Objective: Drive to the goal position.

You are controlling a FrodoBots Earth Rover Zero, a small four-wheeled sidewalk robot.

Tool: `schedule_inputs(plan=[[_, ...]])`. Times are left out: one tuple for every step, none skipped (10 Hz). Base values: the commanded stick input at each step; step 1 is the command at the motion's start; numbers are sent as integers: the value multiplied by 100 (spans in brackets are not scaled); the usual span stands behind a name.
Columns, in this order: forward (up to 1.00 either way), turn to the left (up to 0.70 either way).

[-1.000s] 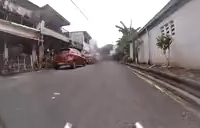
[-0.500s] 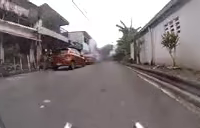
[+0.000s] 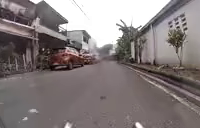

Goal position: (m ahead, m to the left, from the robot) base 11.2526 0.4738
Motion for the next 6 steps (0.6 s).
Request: schedule_inputs(plan=[[70,0],[70,0],[70,0],[70,0],[70,0],[70,-4]])
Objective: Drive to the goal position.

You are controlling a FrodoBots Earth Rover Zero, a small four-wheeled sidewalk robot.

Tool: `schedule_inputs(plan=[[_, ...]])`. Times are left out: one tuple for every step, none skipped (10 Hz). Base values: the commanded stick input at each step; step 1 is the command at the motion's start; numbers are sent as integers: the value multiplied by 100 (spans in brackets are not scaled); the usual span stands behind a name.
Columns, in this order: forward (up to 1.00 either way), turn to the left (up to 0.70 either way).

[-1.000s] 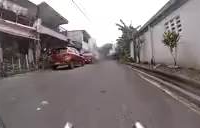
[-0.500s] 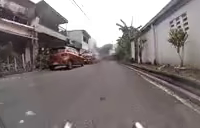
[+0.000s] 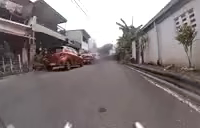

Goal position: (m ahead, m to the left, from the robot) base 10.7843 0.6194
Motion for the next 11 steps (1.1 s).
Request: schedule_inputs(plan=[[70,-10],[70,-11],[70,-10],[70,0],[70,0],[70,0],[70,0],[70,0],[70,0],[70,0],[70,0]])
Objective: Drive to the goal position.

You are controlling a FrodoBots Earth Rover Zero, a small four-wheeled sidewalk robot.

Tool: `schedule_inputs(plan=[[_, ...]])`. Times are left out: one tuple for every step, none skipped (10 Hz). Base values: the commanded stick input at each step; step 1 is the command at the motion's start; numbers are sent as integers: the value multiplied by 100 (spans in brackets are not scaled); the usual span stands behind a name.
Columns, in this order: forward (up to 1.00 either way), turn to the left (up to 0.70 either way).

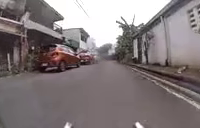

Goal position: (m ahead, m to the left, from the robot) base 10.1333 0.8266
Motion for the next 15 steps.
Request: schedule_inputs(plan=[[70,0],[70,0],[70,0],[70,0],[70,0],[70,0],[70,0],[70,-2],[70,-9],[70,-13],[70,-13],[70,-13],[70,-13],[70,-12],[70,-5]])
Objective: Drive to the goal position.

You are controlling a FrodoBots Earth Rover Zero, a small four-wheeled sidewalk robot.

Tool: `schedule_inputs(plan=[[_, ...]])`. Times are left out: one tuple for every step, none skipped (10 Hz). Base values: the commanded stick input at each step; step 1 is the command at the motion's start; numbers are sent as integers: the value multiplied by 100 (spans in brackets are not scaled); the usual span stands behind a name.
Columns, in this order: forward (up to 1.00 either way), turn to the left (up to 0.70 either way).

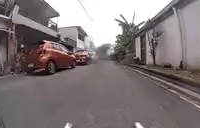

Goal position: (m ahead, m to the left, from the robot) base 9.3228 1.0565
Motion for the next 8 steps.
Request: schedule_inputs(plan=[[70,0],[70,0],[70,0],[70,0],[70,0],[70,0],[70,0],[70,0]])
